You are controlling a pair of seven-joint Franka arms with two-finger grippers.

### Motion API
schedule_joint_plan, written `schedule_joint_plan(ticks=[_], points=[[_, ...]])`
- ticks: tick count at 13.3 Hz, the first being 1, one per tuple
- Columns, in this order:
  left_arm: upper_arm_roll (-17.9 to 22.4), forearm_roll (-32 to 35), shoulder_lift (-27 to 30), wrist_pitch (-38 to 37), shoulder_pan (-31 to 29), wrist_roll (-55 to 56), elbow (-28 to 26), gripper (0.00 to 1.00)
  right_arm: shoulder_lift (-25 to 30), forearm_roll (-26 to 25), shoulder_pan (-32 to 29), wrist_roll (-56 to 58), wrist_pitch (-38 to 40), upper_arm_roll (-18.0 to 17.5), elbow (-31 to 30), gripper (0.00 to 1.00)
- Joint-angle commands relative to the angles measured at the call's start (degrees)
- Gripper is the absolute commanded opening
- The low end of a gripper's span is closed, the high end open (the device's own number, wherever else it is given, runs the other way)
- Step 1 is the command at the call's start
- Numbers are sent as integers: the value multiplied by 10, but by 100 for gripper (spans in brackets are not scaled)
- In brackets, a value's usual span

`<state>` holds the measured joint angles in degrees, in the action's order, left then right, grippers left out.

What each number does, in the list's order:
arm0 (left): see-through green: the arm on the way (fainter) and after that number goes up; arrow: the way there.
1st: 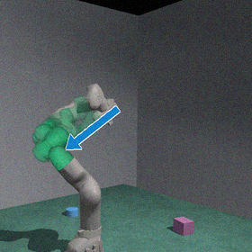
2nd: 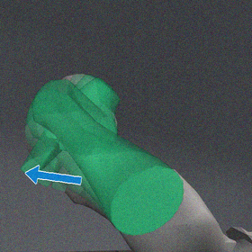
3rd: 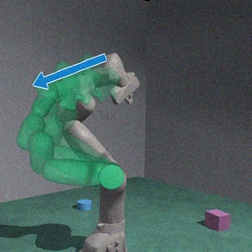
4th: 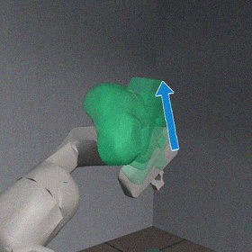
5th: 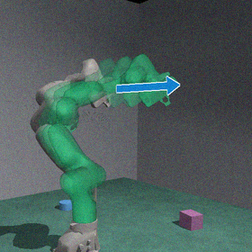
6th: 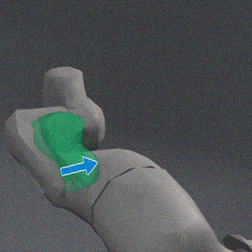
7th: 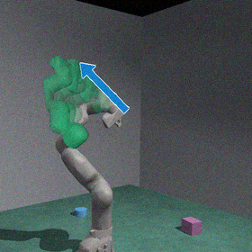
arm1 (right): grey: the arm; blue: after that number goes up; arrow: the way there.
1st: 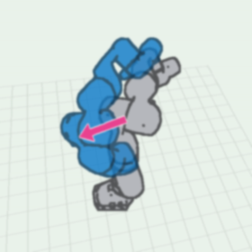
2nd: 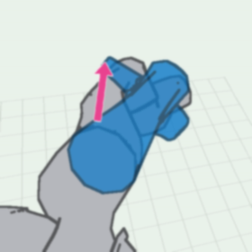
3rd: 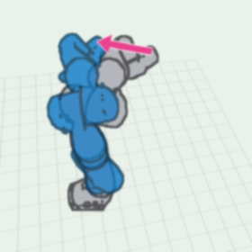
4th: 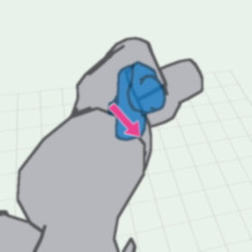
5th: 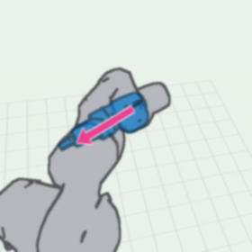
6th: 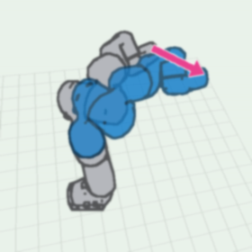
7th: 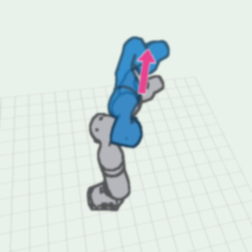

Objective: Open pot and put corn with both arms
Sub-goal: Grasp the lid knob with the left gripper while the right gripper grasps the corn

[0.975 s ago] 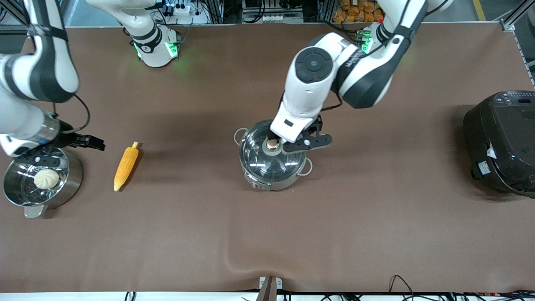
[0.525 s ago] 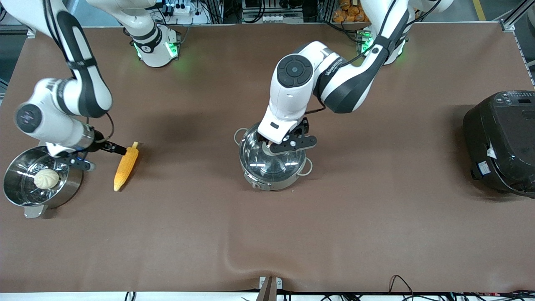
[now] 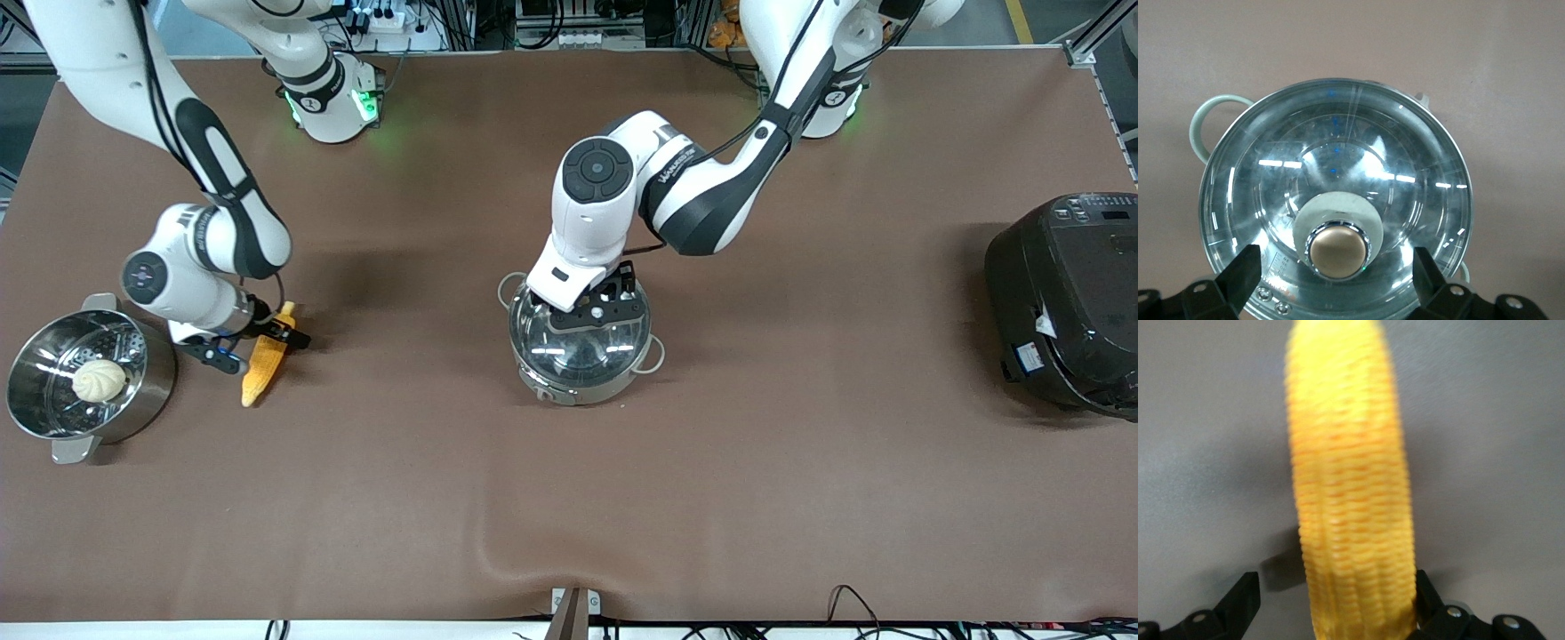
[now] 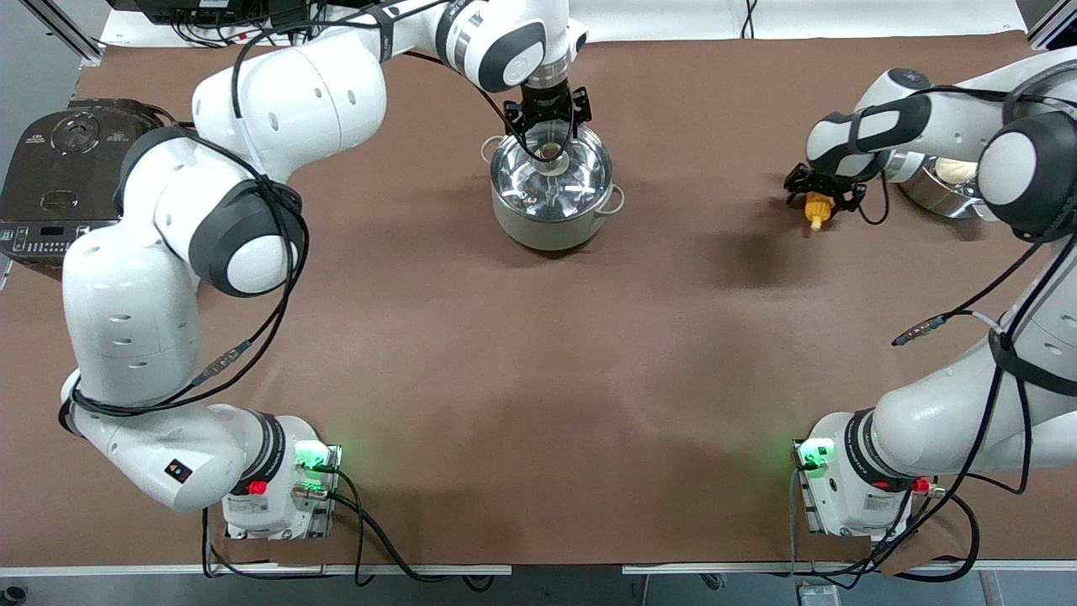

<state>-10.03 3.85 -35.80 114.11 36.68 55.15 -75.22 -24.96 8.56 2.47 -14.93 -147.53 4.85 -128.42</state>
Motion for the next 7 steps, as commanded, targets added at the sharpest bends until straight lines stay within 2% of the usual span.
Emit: schedule_joint_plan(ticks=[1,5,7], points=[[6,15,-12,3,7,-4,16,100,9,14,-3,9,3,2,7,100],[11,22,-20,3,17,-4,14,100,18,14,-12,4,15,3,34,100],[11,24,-21,3,18,-4,12,99,18,14,-25,-10,50,3,60,100]])
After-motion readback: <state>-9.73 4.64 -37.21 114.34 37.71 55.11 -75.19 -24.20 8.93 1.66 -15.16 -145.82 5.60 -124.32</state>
